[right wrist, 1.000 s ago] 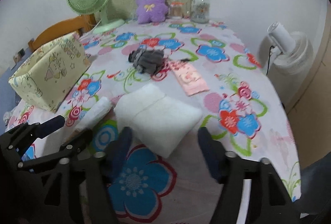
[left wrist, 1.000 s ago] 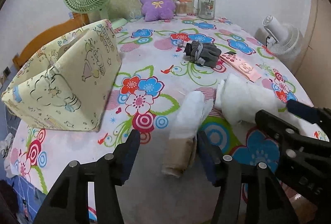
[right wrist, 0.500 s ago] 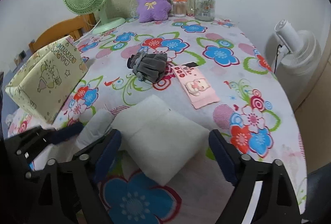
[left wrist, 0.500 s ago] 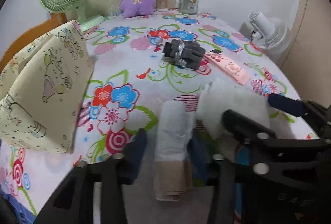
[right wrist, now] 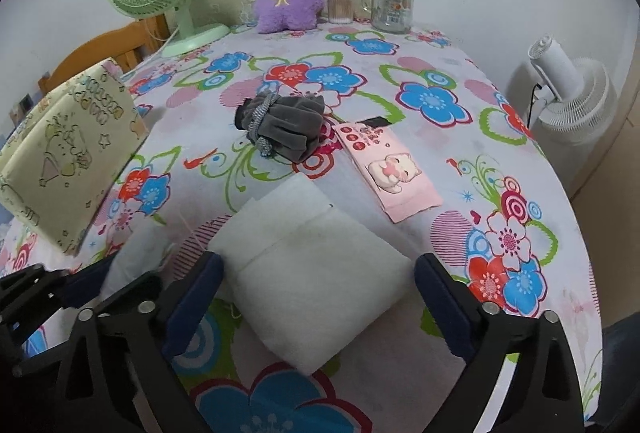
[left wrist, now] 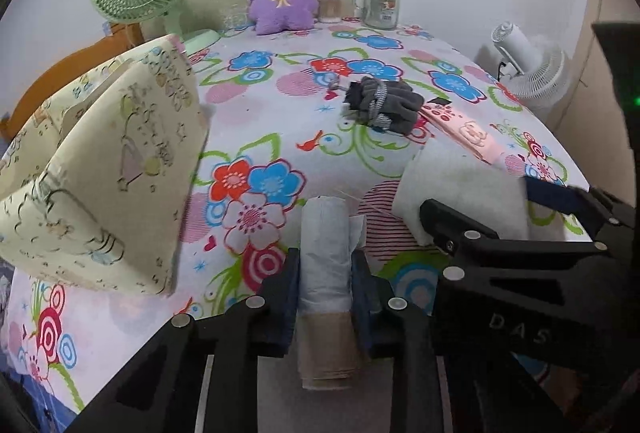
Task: Organize soft objects
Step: 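Lift the rolled paper with the left gripper while the right lifts the cotton pad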
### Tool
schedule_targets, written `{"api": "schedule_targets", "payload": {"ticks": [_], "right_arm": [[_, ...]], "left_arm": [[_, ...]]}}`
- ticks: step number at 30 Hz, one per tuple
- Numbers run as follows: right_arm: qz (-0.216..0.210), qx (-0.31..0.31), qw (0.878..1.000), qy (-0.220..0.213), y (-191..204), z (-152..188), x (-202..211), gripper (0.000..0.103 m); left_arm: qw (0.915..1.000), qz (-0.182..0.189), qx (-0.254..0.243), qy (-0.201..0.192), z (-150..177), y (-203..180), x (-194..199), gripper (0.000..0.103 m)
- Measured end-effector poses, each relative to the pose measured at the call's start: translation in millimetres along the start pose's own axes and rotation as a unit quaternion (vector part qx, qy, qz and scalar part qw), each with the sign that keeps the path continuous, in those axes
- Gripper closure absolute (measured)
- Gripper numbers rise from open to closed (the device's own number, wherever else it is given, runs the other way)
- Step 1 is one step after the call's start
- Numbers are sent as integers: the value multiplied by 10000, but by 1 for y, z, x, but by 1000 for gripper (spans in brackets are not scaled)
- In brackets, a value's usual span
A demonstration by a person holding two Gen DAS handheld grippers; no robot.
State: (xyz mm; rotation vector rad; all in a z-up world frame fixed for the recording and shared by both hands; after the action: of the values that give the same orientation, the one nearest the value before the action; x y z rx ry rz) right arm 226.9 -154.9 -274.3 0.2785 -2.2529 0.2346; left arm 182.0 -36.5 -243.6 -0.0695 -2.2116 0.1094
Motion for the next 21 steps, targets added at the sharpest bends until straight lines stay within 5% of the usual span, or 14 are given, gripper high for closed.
{"api": "schedule_targets", "payload": {"ticks": [4, 12, 21], "right_arm": [[-65, -132, 9999, 27, 0, 4, -1, 5], [-38, -153, 9999, -51, 2, 9, 15, 36], [67, -261, 9996, -125, -7, 15, 33, 52]], "left_arm": [[10000, -17, 21, -15, 1, 1, 1, 79], [10000, -58, 23, -47, 2, -4, 1, 79], [9998, 3, 47, -178, 2, -13, 11, 80]]}}
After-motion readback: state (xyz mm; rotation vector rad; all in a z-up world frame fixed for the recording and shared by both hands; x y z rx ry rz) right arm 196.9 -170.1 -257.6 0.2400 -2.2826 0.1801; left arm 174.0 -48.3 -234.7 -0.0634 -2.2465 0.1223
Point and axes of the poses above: each gripper's, at about its wrist camera, not at the fingertips, and x roughly against the way its jaws point, y to its left, z to its underside, the point moved 9 cm from there along -x, roughly the way its jaws point, and after that the axes turned 10 degrees about x, right-handed, at the moved point
